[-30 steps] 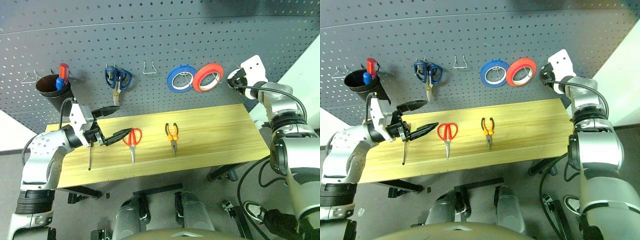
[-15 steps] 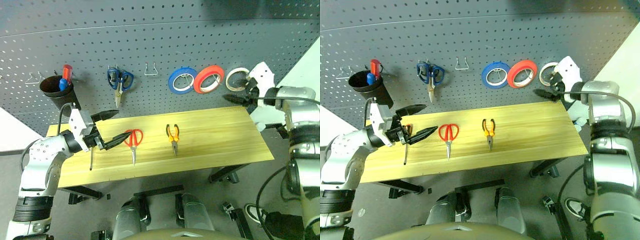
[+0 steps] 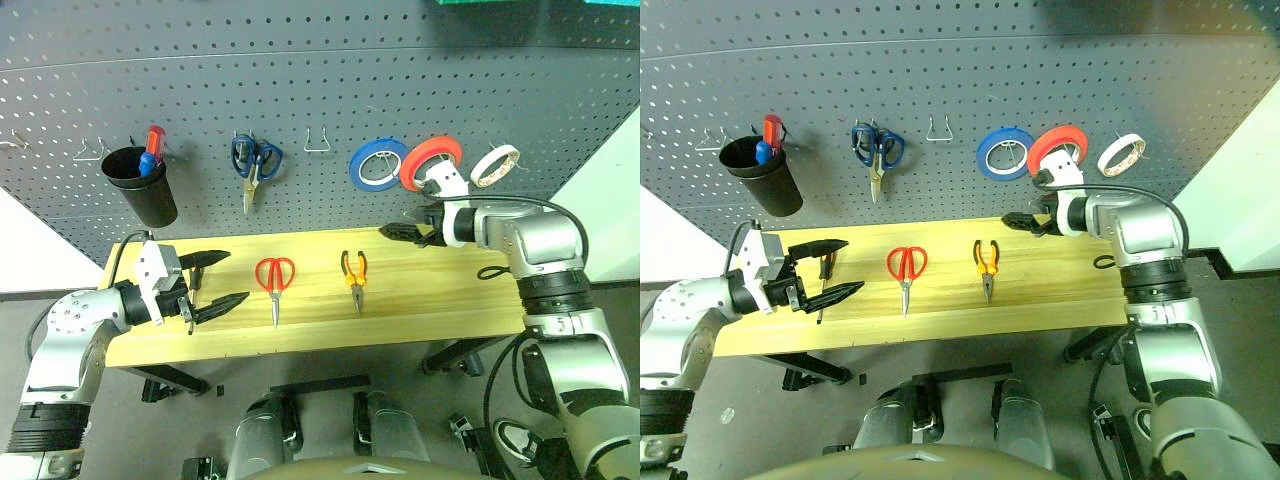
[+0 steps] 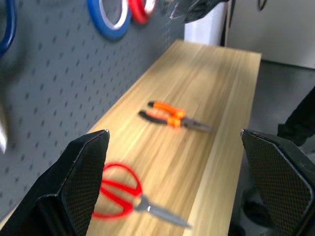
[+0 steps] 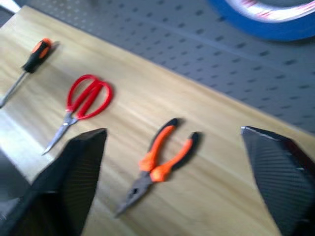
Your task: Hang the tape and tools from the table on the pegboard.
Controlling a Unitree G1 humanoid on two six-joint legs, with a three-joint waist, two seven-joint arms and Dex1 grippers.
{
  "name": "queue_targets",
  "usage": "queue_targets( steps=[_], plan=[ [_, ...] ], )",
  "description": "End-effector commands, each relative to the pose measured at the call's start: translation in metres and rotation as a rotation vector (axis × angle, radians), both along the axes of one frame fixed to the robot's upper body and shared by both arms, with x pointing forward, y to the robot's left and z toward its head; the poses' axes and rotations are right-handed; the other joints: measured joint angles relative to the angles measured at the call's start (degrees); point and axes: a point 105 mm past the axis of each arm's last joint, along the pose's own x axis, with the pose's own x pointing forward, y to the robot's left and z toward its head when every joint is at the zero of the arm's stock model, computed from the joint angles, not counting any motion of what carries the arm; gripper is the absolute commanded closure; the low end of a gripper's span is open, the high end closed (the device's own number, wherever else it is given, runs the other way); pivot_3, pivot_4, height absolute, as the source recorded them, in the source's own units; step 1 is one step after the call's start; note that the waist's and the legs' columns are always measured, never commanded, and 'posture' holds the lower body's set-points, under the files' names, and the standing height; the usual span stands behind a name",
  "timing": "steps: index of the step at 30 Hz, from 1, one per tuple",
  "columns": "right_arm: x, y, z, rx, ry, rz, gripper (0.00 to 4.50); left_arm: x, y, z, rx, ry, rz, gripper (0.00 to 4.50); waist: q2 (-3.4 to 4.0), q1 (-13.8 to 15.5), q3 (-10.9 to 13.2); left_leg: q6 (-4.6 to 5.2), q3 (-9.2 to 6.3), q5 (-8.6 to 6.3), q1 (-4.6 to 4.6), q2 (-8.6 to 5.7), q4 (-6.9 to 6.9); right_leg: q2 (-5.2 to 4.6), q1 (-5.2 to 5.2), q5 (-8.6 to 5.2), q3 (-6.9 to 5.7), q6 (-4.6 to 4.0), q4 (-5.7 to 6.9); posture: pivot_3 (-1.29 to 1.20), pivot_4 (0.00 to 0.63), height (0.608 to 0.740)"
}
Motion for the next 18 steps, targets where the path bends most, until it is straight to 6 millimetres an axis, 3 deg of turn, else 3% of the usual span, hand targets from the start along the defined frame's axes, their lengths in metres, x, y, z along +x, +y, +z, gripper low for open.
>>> queue_targets(
  steps=[1, 4, 11, 18],
  plan=[
    [-0.002, 0.023, 0.002, -0.001, -0.012, 0.049, 0.02, 0.007, 0.000, -0.001, 0.022, 0.017, -0.007, 0.00, 0.00, 0.05, 0.00, 0.00, 0.00, 0.00, 0.00, 0.00, 0.00, 0.00, -0.01, 0.00, 0.00, 0.00, 0.00, 0.00, 0.147, 0.730],
    [0.004, 0.033, -0.009, -0.011, 0.021, 0.020, 0.02, 0.020, -0.001, -0.007, 0.007, 0.046, 0.027, 0.00, 0.00, -0.01, 0.02, 0.00, 0.00, 0.00, 0.00, 0.02, -0.02, 0.01, -0.03, 0.00, 0.00, -0.01, 0.01, 0.01, 0.169, 0.730],
    [0.022, 0.037, -0.025, -0.071, 0.082, -0.076, 0.02, 0.040, -0.018, -0.021, 0.020, 0.137, 0.038, 0.00, -0.06, 0.58, 0.58, 0.03, -0.03, -0.01, 0.07, -0.01, 0.00, -0.06, -0.04, -0.03, 0.00, -0.06, 0.01, 0.01, 0.243, 0.730],
    [0.032, 0.041, -0.045, -0.118, 0.097, -0.120, 0.02, 0.060, -0.036, -0.030, 0.036, 0.159, 0.079, 0.00, 0.02, 1.37, 3.33, 0.05, -0.15, 0.00, 0.03, 0.00, 0.11, -0.17, -0.11, -0.10, -0.01, -0.16, 0.04, 0.01, 0.314, 0.730]
  ],
)
